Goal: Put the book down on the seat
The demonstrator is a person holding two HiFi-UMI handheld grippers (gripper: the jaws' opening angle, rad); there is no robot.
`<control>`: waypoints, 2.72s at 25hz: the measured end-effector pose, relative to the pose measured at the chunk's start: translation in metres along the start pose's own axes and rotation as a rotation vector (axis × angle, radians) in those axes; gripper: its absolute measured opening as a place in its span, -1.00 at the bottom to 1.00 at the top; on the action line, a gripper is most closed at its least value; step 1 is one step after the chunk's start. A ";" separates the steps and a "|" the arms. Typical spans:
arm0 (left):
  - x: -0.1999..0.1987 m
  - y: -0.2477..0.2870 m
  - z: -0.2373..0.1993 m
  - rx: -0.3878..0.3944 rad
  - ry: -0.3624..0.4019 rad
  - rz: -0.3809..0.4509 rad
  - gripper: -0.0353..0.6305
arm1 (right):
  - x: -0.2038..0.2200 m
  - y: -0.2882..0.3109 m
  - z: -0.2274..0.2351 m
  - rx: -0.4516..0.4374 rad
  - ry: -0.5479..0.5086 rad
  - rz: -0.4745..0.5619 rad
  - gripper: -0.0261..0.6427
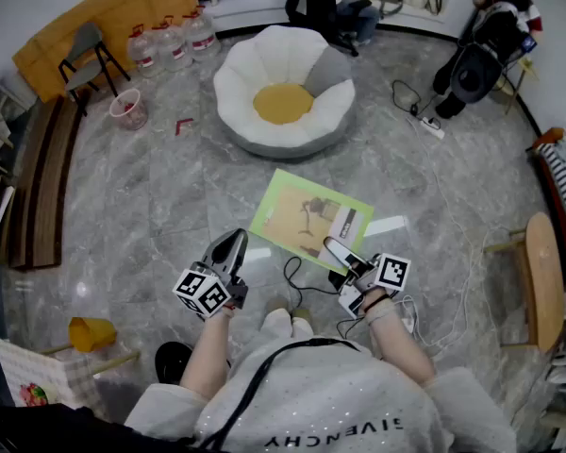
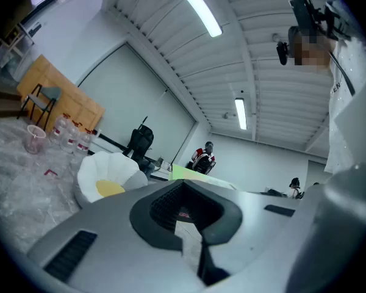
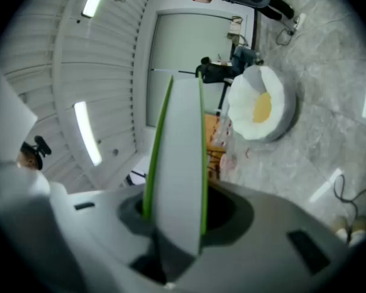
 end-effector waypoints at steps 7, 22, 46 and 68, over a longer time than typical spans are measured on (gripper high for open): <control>-0.005 0.013 0.009 -0.015 0.070 0.012 -0.83 | 0.000 -0.001 0.007 -0.018 0.056 0.017 -0.47; 0.024 -0.021 0.013 -0.169 -0.018 0.003 -0.83 | -0.002 0.001 0.018 -0.073 0.040 -0.036 -0.47; -0.052 0.124 -0.201 -0.061 0.008 -0.021 -0.83 | -0.107 0.203 0.019 -0.033 0.098 0.034 -0.47; -0.027 0.156 -0.272 -0.148 -0.051 -0.040 -0.83 | -0.160 0.253 0.067 -0.012 0.160 0.027 -0.47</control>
Point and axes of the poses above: the fingertips, and each gripper's own axes: y forward along the fingers, z to its right, x out of its underside, the point moved 8 cm from there along -y, backward along the fingers, and after that the axes turned 11 degrees about y, right-handed, at the moved point
